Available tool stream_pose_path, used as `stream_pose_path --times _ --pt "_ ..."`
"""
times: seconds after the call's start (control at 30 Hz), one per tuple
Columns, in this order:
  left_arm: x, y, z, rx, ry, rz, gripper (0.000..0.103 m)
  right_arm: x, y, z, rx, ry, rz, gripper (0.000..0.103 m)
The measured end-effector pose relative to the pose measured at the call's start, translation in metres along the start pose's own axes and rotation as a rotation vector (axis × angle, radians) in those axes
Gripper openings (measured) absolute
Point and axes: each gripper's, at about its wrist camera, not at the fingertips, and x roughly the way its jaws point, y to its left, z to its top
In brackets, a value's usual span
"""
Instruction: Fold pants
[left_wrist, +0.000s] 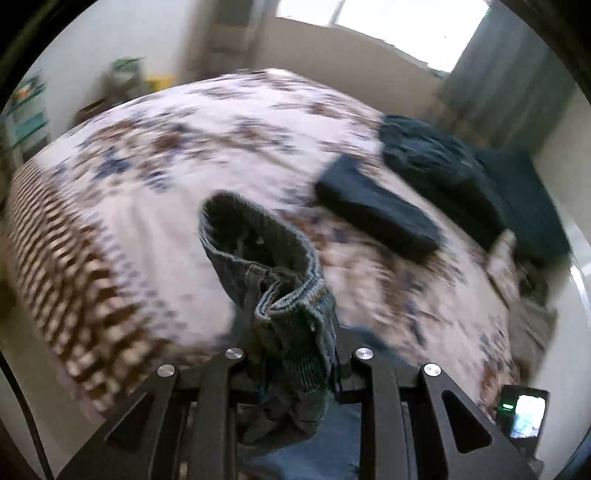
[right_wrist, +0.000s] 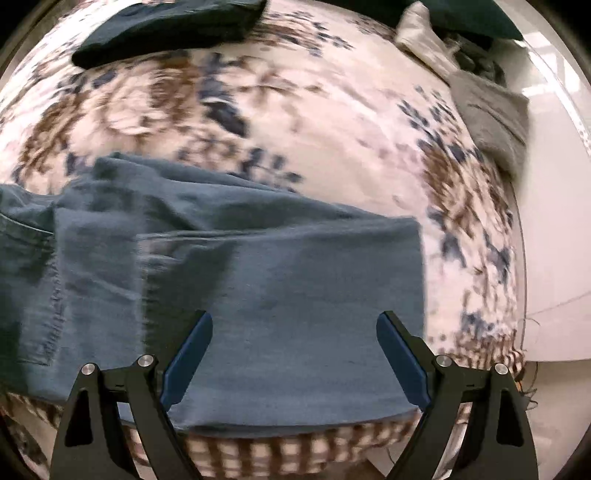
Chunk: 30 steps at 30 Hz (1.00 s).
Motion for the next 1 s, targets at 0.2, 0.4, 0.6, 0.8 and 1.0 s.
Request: stream_pose_path --times 0.2,0.4,0.6,0.8,1.0 --pt "0.009 -0.103 -0.037 0.162 0.108 -0.154 0.020 0.021 -0.072 -0.017 0.065 0.059 -0.036 0.092" --pt "0.063 -0.180 -0.106 0.330 0.300 -0.150 0.021 0.065 -0.134 -0.042 0.068 0.147 -0.138 0.092" --pt "0.098 -0.205 -0.128 0.374 0.415 -0.064 0.033 0.087 -0.179 -0.051 0.124 0.186 -0.121 0.092" --pt "0.084 -0.214 -0.119 0.349 0.431 -0.031 0.084 0.079 -0.209 -0.043 0.211 0.162 -0.015 0.092" --pt "0.056 -0.199 -0.077 0.333 0.338 0.072 0.102 0.056 -0.214 -0.026 0.339 0.117 0.268 0.092"
